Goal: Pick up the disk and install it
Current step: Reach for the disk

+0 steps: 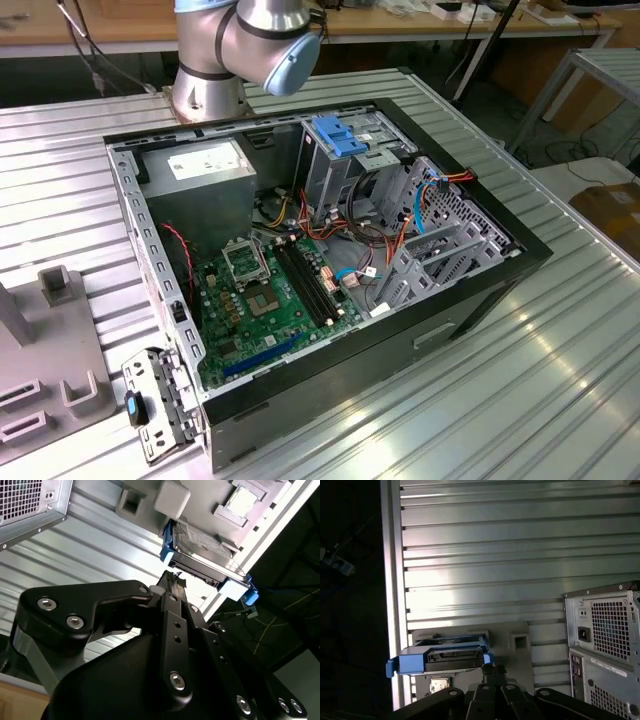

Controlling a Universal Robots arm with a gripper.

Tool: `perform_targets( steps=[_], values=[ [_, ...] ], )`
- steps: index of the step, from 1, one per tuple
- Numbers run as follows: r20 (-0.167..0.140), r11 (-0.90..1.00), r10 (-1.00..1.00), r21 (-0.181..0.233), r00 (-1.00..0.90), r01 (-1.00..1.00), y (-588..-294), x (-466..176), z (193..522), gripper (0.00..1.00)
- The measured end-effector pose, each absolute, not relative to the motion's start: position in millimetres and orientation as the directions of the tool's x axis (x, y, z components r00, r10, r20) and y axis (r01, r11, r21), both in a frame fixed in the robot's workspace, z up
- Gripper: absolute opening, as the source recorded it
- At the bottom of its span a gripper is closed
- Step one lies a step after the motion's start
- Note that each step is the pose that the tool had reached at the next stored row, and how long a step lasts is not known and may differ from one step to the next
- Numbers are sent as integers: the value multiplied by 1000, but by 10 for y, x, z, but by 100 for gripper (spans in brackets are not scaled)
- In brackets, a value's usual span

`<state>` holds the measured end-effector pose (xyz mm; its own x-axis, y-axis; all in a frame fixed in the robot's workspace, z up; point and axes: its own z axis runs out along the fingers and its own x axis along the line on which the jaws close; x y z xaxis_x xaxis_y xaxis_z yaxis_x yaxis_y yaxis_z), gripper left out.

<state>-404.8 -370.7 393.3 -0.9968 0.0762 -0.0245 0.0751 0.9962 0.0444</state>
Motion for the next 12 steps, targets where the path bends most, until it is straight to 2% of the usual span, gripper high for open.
perform_targets(
  steps=[7, 12],
  values=[
    [-24, 996, 76, 44, -997, 75, -3690, -4710, 3933, 11],
    [-24, 996, 76, 44, -997, 75, -3689, -4756, 3933, 11]
  ],
)
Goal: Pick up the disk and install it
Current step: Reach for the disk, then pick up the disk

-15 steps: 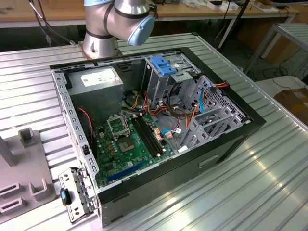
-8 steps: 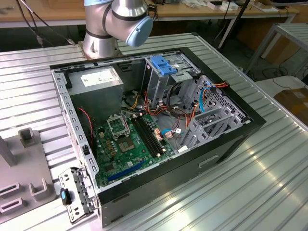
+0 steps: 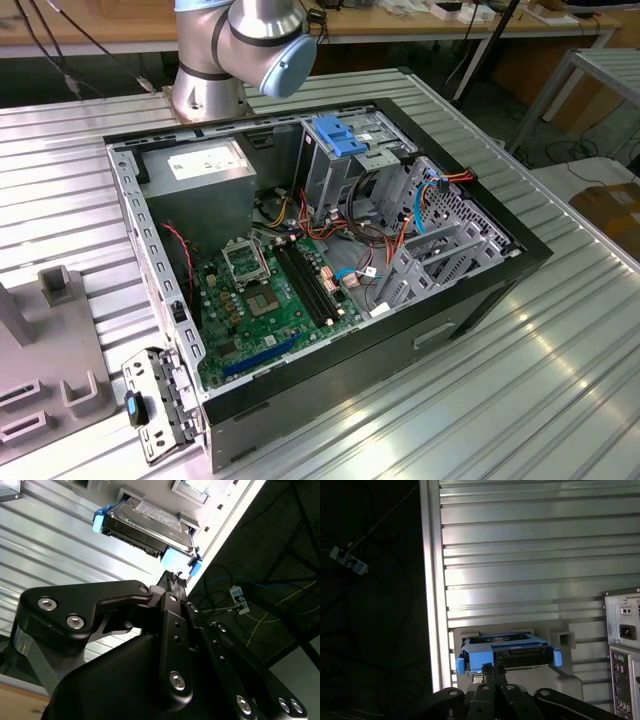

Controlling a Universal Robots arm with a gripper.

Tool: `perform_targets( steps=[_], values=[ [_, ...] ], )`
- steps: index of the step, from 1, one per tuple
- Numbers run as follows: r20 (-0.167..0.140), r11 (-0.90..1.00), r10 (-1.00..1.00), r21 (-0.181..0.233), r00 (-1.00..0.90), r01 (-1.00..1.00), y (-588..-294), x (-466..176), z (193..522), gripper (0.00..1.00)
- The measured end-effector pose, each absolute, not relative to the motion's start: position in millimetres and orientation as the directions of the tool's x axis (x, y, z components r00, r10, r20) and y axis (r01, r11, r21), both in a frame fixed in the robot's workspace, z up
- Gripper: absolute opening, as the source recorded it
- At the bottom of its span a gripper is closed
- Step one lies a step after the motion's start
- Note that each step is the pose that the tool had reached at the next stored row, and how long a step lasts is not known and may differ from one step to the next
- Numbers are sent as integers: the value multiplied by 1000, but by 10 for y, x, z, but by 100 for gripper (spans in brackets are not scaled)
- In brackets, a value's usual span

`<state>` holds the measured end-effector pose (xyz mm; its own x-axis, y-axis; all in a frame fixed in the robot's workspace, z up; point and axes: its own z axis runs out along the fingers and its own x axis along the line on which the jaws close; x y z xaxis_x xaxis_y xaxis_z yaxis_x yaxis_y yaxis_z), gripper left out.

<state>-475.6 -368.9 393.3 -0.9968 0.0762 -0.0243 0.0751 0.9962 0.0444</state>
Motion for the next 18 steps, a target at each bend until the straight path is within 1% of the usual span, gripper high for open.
perform_targets(
  steps=[10, 14, 18],
  values=[
    [-24, 997, 66, 44, -998, 65, -3689, -4758, 3933, 11],
    [-24, 994, -96, 44, -995, -97, -3689, -4758, 3933, 11],
    [-24, 980, -194, 44, -981, -195, -3689, -4758, 3933, 11]
  ],
)
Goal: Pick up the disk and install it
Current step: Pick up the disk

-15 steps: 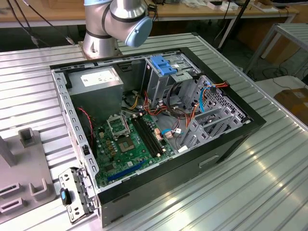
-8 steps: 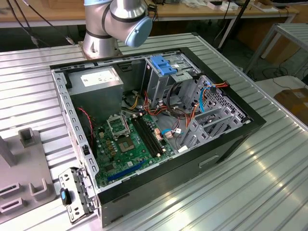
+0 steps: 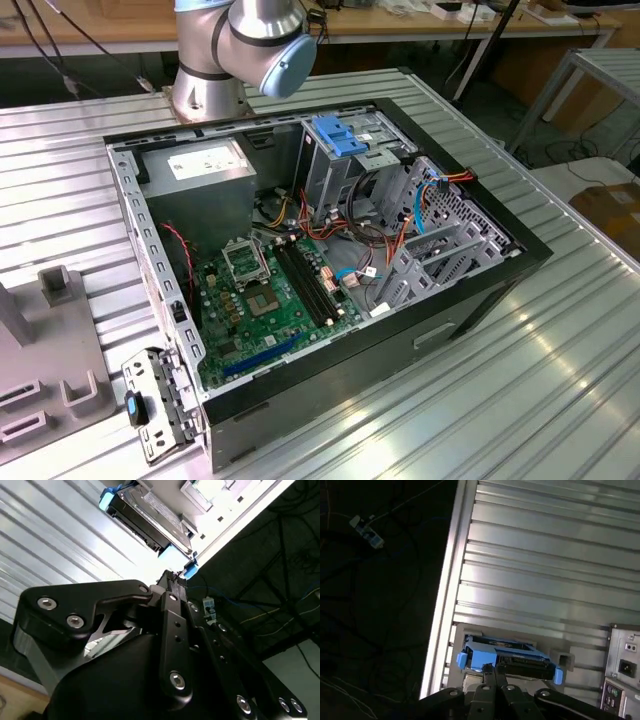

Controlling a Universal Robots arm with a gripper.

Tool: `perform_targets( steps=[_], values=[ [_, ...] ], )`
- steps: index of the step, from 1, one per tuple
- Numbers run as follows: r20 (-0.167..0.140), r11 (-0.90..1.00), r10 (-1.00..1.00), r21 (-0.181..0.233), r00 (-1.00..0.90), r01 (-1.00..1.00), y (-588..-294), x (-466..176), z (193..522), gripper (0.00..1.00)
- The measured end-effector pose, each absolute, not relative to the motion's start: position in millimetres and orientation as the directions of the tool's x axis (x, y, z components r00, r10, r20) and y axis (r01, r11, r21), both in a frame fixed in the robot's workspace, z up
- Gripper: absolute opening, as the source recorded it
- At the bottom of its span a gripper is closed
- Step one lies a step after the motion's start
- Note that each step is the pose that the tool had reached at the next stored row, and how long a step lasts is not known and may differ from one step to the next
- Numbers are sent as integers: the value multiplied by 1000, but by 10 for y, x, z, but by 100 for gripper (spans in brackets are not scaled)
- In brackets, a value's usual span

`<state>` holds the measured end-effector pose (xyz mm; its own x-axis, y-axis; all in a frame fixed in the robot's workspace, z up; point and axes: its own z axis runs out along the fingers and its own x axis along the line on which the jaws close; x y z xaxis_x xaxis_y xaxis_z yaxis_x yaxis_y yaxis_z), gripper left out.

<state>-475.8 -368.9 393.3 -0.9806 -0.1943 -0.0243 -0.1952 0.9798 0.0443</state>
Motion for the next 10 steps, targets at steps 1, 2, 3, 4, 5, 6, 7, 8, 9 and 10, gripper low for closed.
perform_targets(
  steps=[1, 2, 3, 4, 5, 6, 7, 8, 9, 10],
  values=[
    [-24, 974, -220, 44, -975, -220, -3689, -4758, 3933, 11],
    [-24, 970, -237, 44, -971, -238, -3689, -4758, 3932, 11],
    [-24, 964, -263, 44, -965, -263, -3689, -4758, 3933, 11],
    [-24, 950, -310, 44, -950, -311, -3689, -4758, 3932, 11],
    [-24, 928, -369, 44, -929, -370, -3689, -4758, 3932, 11],
    [-24, 916, -397, 44, -918, -398, -3689, -4758, 3932, 11],
    [-24, 909, -415, 44, -910, -415, -3689, -4758, 3932, 11],
    [-24, 897, -438, 44, -898, -439, -3689, -4758, 3932, 11],
    [-24, 882, -469, 44, -883, -470, -3689, -4758, 3932, 11],
    [-24, 872, -487, 44, -873, -488, -3689, -4758, 3933, 11]
  ],
)
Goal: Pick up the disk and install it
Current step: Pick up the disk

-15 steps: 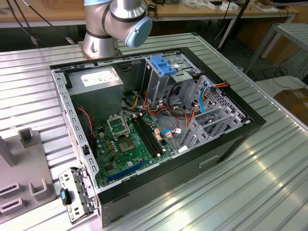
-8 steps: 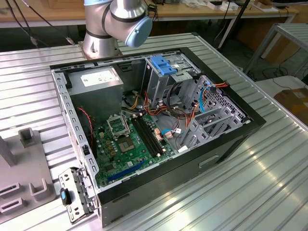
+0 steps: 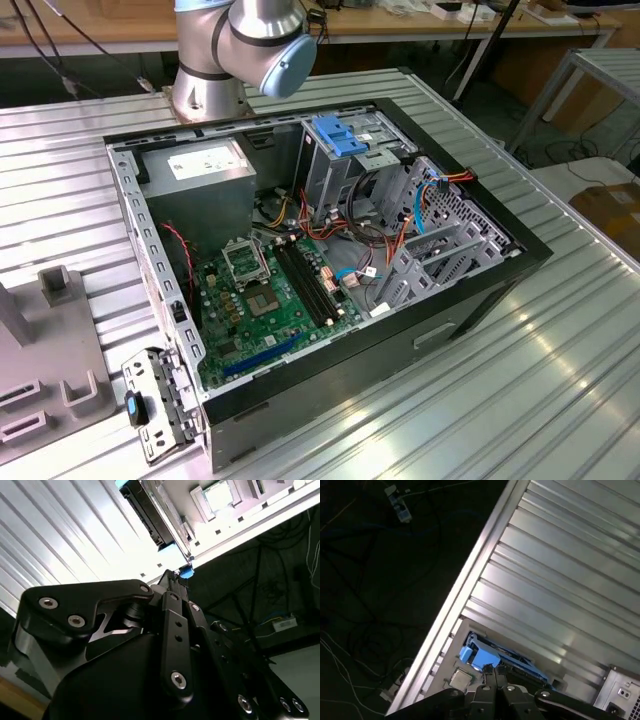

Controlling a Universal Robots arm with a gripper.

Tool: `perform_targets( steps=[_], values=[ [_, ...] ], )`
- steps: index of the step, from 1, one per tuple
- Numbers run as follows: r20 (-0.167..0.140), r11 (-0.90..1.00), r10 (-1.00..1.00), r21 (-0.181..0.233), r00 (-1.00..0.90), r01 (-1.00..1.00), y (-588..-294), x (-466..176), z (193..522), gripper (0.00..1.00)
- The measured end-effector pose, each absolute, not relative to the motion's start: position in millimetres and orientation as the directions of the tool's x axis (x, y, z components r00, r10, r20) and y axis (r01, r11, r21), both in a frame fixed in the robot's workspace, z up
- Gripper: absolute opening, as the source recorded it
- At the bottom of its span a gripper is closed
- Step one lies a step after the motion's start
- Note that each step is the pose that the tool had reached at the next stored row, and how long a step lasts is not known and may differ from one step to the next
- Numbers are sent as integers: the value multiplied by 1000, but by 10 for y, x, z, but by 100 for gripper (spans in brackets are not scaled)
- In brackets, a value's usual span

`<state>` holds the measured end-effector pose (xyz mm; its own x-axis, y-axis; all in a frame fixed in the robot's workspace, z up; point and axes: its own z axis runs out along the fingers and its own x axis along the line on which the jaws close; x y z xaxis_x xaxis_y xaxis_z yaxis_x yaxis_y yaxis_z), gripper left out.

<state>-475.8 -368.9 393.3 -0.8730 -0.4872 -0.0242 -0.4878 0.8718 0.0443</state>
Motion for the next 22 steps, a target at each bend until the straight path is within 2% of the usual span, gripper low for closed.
perform_targets(
  steps=[17, 22],
  values=[
    [-24, 576, -816, 44, -577, -816, -3689, -4758, 3932, 11],
    [-24, 380, -924, 44, -382, -924, -3690, -4758, 3928, 11]
  ],
)
